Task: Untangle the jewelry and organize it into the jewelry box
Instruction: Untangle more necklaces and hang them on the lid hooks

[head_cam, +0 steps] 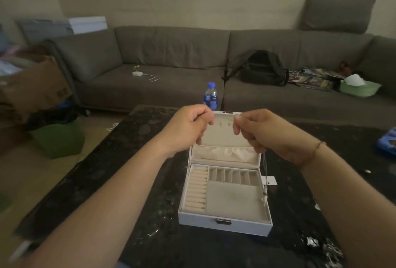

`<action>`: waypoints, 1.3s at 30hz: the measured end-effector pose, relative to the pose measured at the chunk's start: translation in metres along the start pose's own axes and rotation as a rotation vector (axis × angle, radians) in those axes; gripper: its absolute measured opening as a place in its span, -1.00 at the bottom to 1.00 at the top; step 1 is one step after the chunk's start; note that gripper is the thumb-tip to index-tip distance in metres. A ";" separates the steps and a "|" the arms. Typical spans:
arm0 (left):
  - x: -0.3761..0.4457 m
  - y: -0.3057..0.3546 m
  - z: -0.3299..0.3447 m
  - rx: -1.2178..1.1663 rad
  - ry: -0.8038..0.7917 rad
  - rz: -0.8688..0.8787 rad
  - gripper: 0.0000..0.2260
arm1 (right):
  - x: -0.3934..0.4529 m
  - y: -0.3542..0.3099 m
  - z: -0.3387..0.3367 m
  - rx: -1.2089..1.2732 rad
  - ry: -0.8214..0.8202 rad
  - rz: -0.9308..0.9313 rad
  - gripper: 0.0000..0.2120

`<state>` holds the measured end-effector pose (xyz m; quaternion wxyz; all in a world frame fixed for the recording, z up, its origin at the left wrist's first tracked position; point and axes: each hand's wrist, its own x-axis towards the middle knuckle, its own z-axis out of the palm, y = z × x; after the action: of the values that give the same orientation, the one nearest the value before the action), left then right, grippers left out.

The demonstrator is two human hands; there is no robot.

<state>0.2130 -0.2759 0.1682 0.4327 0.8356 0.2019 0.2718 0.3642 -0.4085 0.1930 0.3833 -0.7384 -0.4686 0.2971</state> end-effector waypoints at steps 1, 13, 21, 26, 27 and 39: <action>-0.002 -0.009 -0.003 0.042 0.026 0.003 -0.78 | -0.002 -0.002 -0.003 -0.015 -0.006 -0.002 -0.63; -0.019 -0.047 0.003 -0.041 -0.170 -0.070 -0.52 | -0.004 -0.020 0.021 0.011 -0.146 -0.023 -0.71; -0.001 0.007 0.022 -0.102 -0.024 0.134 -0.55 | -0.006 -0.026 0.014 0.077 0.012 -0.094 -0.66; -0.003 0.008 0.042 -0.312 -0.077 0.029 -0.44 | -0.009 -0.016 0.011 0.258 0.161 -0.243 -0.68; -0.005 0.010 0.046 -0.362 -0.093 -0.002 -0.47 | -0.007 -0.013 0.012 0.256 0.214 -0.255 -0.70; -0.030 0.002 0.094 -0.663 -0.199 -0.174 -0.70 | 0.002 0.003 -0.010 0.975 0.167 -0.215 -0.70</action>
<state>0.2494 -0.3517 0.1160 0.7193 0.6518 0.1301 0.2018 0.3746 -0.4101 0.1956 0.7480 -0.4424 -0.3167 0.3801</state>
